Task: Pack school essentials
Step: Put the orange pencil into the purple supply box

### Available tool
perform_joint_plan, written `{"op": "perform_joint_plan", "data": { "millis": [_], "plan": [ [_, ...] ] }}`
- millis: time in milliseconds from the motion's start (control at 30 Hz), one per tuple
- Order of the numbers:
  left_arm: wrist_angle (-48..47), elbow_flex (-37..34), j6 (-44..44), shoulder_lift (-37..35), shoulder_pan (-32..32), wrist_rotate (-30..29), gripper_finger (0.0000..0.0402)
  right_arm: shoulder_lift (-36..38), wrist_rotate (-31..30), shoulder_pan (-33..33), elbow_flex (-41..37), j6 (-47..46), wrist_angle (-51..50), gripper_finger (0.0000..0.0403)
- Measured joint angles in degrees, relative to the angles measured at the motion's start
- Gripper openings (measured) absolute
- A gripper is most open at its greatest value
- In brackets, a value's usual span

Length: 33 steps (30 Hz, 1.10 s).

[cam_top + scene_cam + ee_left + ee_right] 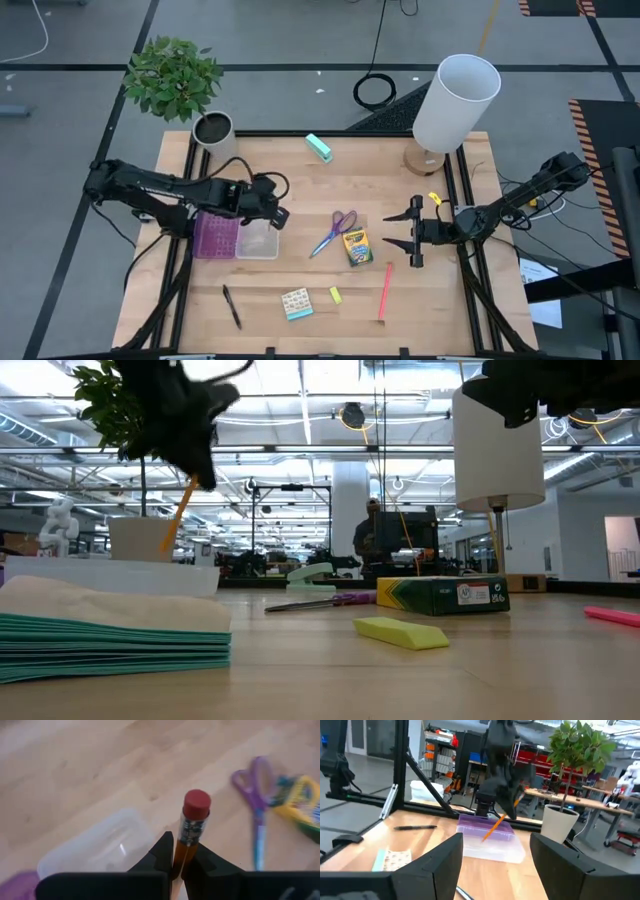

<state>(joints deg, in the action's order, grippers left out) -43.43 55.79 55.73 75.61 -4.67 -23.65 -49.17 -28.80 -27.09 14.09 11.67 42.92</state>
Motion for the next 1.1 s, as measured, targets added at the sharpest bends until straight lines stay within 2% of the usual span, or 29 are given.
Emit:
{"op": "perform_joint_plan", "data": {
  "millis": [200, 300, 467, 767, 1100],
  "plan": [
    [1.32, -5.43, 5.43, 0.00, 1.45, 2.95, 0.0013, 0.00, -0.10, 0.09, 0.00, 0.02, 0.00, 0.0224],
    [3.32, -6.86, 5.85, 0.00, 1.82, 3.14, 0.0027, 0.00, -0.10, 0.09, 0.00, -0.66, 0.00, 0.0224],
    [3.96, -7.03, 5.48, 0.18, 1.83, 4.12, 0.0046, 0.00, -0.10, 0.09, 0.00, -3.99, 0.02, 0.0224],
    [4.35, -7.03, 5.89, 0.65, 1.82, 1.08, 0.0050, 0.00, -0.02, 0.09, 0.00, -5.85, -0.07, 0.0224],
    [5.65, -6.89, 6.57, 3.21, 1.82, 0.89, 0.0052, -0.02, 0.05, 0.09, 0.00, -6.07, -2.09, 0.0224]
  ]
}}
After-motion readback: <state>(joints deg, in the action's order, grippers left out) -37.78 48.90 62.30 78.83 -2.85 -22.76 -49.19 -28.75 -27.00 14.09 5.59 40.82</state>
